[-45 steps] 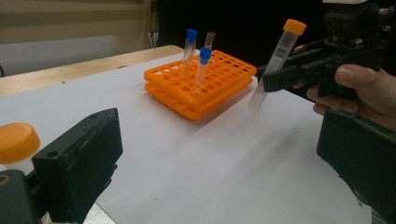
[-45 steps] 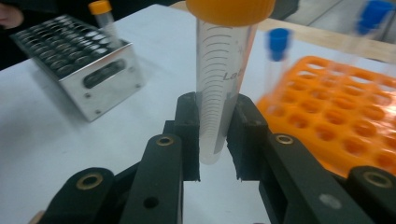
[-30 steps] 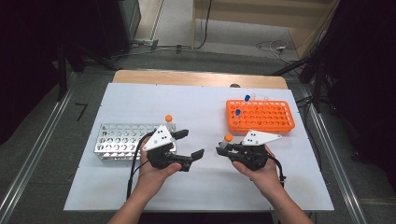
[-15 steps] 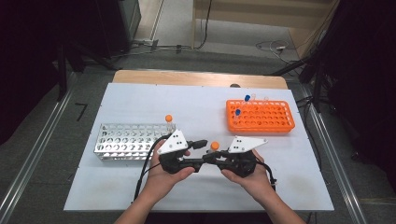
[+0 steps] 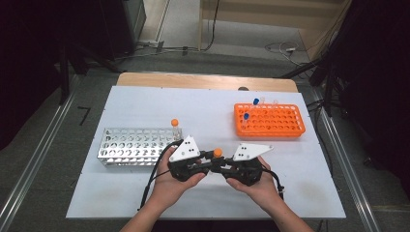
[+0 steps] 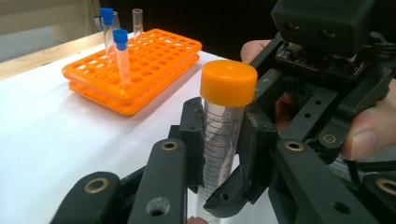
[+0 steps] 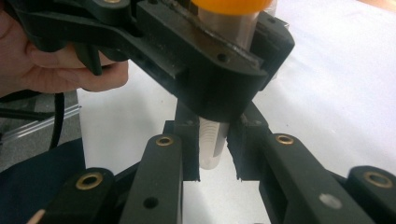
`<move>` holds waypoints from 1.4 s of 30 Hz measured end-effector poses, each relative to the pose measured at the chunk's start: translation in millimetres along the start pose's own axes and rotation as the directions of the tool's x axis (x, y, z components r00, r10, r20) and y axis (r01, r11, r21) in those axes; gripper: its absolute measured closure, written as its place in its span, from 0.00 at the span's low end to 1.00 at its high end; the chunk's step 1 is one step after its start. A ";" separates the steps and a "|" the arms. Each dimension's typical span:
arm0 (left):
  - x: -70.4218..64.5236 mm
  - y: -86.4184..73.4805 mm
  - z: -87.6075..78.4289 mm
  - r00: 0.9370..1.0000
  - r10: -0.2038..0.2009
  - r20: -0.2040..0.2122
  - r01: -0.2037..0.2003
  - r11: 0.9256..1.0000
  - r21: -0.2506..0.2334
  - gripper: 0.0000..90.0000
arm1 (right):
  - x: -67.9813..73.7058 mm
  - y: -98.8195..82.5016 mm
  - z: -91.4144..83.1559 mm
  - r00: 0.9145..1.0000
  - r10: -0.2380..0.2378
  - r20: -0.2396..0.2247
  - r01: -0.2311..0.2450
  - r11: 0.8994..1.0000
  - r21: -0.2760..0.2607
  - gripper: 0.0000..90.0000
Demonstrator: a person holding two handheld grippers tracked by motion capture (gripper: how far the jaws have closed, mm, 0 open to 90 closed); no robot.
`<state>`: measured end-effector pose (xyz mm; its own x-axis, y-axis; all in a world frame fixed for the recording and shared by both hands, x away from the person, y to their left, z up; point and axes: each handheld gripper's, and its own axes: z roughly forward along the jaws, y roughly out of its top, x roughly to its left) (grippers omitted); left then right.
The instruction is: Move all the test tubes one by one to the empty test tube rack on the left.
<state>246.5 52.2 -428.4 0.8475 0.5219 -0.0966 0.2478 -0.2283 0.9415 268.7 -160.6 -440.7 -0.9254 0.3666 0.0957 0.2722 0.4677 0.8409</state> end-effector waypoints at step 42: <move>62.5 1.9 -73.5 0.970 -0.110 -0.216 0.087 0.990 -0.114 0.83 | -59.3 -42.7 -74.4 0.983 0.130 0.128 -0.110 0.982 -0.155 0.00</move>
<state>265.4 144.8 -408.8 0.6939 0.7086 -0.1276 0.2651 -0.0867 0.9603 292.4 -262.1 -442.6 -0.8406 0.5246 0.1352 0.3281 0.2944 0.8976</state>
